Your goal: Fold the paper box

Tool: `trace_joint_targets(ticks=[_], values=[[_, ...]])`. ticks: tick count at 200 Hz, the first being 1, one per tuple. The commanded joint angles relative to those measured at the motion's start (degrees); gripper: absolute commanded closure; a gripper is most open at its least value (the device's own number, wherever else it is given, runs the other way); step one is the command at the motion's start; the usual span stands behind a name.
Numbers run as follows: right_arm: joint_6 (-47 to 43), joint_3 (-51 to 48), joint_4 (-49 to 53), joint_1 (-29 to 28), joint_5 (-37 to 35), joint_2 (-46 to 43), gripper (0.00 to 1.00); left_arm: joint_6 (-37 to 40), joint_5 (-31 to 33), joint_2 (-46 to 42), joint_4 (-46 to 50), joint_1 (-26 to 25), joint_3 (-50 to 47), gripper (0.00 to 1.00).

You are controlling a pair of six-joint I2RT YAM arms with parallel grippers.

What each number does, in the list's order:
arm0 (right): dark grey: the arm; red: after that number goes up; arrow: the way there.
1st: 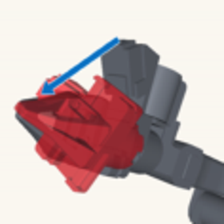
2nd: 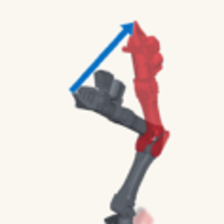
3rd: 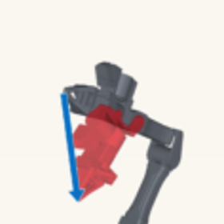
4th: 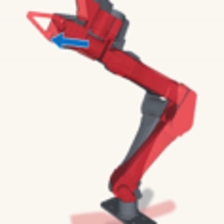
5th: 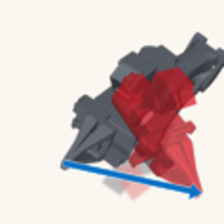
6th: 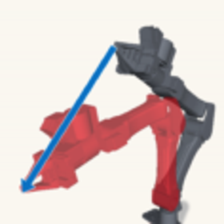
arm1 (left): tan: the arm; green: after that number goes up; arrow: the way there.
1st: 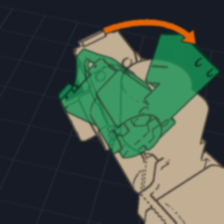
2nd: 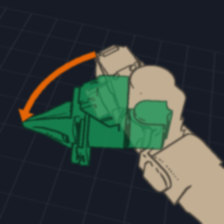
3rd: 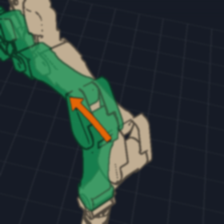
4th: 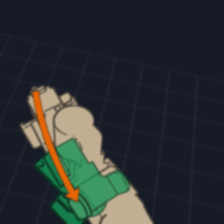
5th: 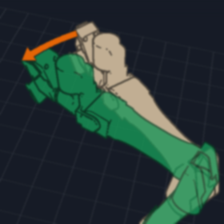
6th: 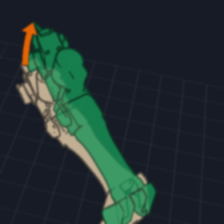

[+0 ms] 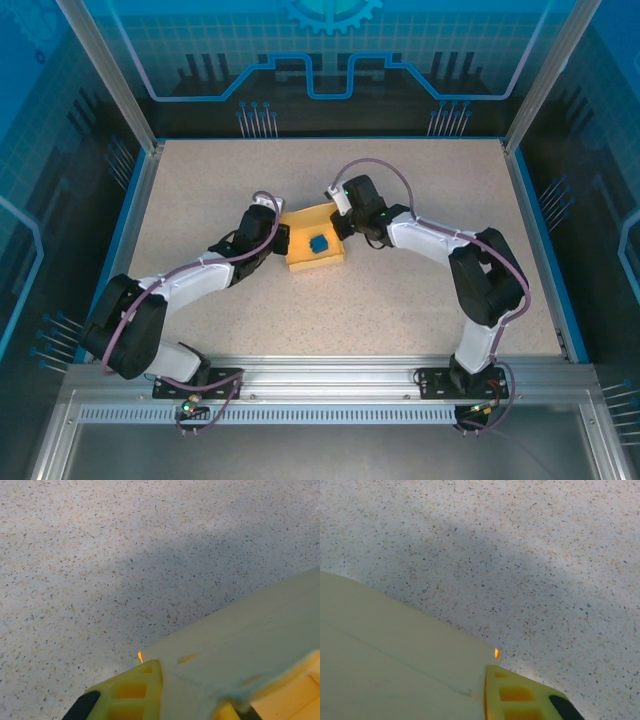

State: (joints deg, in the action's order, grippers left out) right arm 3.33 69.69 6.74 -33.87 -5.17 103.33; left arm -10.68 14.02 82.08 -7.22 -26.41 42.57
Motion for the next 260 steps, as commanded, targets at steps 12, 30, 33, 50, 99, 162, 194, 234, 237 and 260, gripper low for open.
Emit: trace_joint_targets(ticks=[12, 30, 33, 50, 99, 162, 194, 234, 237, 260], values=[[10.06, 2.02, 3.0, -3.18, -7.48, -0.12, 0.96, -7.49, 1.51, -0.1, -2.86, -0.34, 1.4, 1.0], [13.88, 2.18, 3.3, -4.24, -10.37, 0.02, 0.95, -10.28, 3.45, 0.26, -3.24, -1.64, 1.94, 1.0], [14.49, 2.22, 3.35, -4.34, -10.58, 0.02, 0.95, -10.59, 3.91, 0.27, -3.31, -1.91, 1.97, 1.0], [17.02, 2.47, 3.54, -4.95, -12.08, 0.22, 0.96, -12.46, 6.35, 0.3, -4.16, -2.98, 1.86, 1.0], [25.19, -0.55, -0.49, -5.77, -14.36, -0.32, 0.95, -15.14, 12.97, 0.53, -8.76, -6.78, -0.94, 1.0], [22.32, -11.54, -16.24, -8.43, -16.88, -2.21, 0.95, -9.79, 18.45, 1.56, -22.23, -12.08, -10.12, 1.0], [17.63, -17.66, -23.86, -9.28, -18.43, -3.88, 0.95, -8.23, 20.4, 1.89, -27.16, -14.3, -14.96, 1.0], [13.46, -24.22, -29.87, -9.87, -19.09, -5.63, 0.93, -8.14, 19.56, 1.39, -29.43, -15.54, -18.28, 0.95], [13.17, -24.49, -30.22, -9.96, -19.32, -5.6, 0.93, -8.13, 19.36, 1.21, -29.36, -15.65, -18.35, 0.94], [11.55, -26.31, -31.98, -11.25, -21.47, -5.27, 0.93, -9.24, 18.0, -1.39, -27.99, -15.7, -19.26, 0.85]])
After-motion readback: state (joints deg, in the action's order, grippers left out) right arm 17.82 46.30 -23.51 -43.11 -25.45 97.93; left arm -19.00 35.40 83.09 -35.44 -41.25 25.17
